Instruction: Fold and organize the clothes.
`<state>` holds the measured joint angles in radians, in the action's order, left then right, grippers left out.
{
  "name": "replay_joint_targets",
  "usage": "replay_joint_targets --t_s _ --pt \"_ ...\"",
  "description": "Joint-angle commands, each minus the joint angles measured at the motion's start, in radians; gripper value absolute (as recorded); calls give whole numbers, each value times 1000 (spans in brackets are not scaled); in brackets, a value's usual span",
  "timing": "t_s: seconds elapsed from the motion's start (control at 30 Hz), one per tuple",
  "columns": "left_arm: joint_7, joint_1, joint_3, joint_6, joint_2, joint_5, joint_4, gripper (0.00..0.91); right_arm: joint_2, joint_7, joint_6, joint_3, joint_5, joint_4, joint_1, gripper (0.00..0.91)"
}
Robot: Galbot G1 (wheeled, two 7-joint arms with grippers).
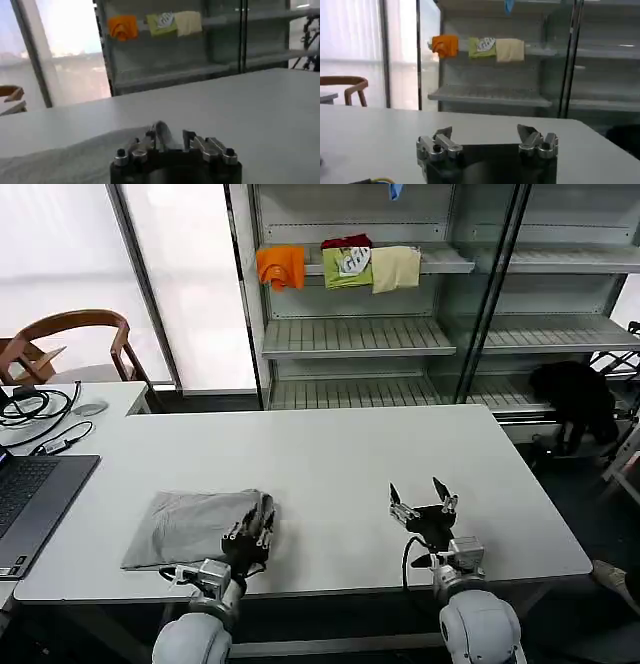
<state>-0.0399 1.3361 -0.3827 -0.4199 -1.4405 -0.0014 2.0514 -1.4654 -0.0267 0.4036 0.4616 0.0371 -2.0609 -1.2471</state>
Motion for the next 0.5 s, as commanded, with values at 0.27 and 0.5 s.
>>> replay_joint_targets --t_s 0.27,0.5 --pt "-109 59 -548 131 281 -249 -125 907 3 -6 -3 -5 -1 26 14 907" --pt "-125 27 -536 78 316 -365 -259 907 -8 -8 2 -14 -6 35 23 907"
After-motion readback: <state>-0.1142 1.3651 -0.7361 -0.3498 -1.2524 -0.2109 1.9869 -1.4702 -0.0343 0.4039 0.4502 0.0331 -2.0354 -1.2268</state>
